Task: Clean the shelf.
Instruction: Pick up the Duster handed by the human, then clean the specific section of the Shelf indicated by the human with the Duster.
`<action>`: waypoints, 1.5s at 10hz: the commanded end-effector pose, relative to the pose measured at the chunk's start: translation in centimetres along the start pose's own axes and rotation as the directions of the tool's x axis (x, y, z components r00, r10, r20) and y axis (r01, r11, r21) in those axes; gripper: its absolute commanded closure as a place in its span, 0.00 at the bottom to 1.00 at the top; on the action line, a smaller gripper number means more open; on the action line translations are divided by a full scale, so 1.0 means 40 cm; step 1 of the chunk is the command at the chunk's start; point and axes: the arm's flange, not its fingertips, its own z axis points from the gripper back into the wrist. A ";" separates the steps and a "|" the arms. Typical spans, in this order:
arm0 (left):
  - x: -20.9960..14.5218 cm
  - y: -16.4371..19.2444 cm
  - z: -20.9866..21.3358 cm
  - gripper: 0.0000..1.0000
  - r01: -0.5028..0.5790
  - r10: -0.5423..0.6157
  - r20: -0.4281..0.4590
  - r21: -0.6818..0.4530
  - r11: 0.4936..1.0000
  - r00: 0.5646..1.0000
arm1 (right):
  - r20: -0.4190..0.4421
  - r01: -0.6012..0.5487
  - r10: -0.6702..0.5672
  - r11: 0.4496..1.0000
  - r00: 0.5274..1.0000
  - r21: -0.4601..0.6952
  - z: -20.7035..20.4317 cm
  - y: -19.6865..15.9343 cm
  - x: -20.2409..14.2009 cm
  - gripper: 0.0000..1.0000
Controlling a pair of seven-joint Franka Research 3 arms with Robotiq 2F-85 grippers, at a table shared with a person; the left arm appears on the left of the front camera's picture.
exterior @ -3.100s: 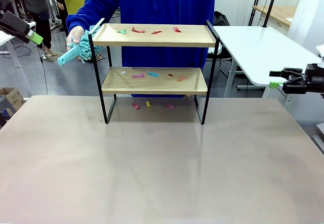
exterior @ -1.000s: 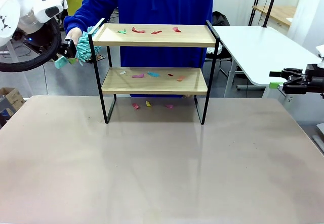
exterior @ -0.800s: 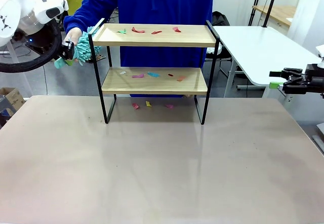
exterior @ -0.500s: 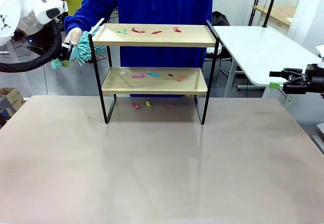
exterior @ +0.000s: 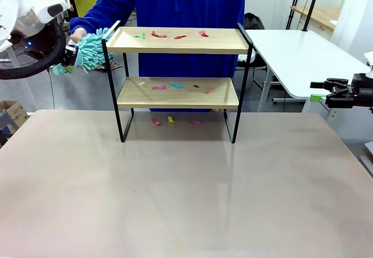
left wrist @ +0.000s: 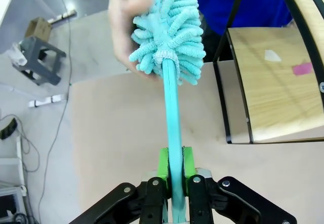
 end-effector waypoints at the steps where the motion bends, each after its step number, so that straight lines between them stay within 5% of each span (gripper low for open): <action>1: -0.001 -0.013 -0.008 1.00 0.024 -0.024 -0.006 -0.004 1.000 1.000 | -0.018 0.012 -0.012 1.000 1.000 -0.008 -0.004 -0.001 0.011 0.00; 4: -0.001 -0.013 -0.008 1.00 0.024 -0.024 -0.006 -0.004 1.000 1.000 | -0.018 0.012 -0.012 1.000 1.000 -0.008 -0.004 -0.001 0.011 0.00; 5: -0.004 -0.014 -0.012 0.87 0.011 -0.011 -0.011 -0.007 1.000 1.000 | -0.018 0.012 -0.012 1.000 1.000 -0.008 -0.004 -0.001 0.011 0.00; 6: -0.019 0.030 0.007 0.87 0.008 -0.008 -0.015 -0.008 1.000 1.000 | -0.018 0.012 -0.012 1.000 1.000 -0.008 -0.004 -0.001 0.011 0.00; 10: -0.111 0.222 0.152 0.87 0.292 -0.287 -0.093 0.046 0.955 0.953 | -0.018 0.012 -0.012 1.000 1.000 -0.008 -0.004 -0.001 0.011 0.00; 13: -0.185 0.257 0.250 0.87 0.624 -0.608 -0.206 0.013 0.781 0.766 | -0.018 0.012 -0.012 1.000 1.000 -0.008 -0.004 -0.001 0.011 0.00; 15: -0.218 0.257 0.267 0.87 0.786 -0.772 -0.282 -0.086 0.612 0.570 | -0.018 0.012 -0.012 1.000 1.000 -0.008 -0.004 -0.001 0.011 0.00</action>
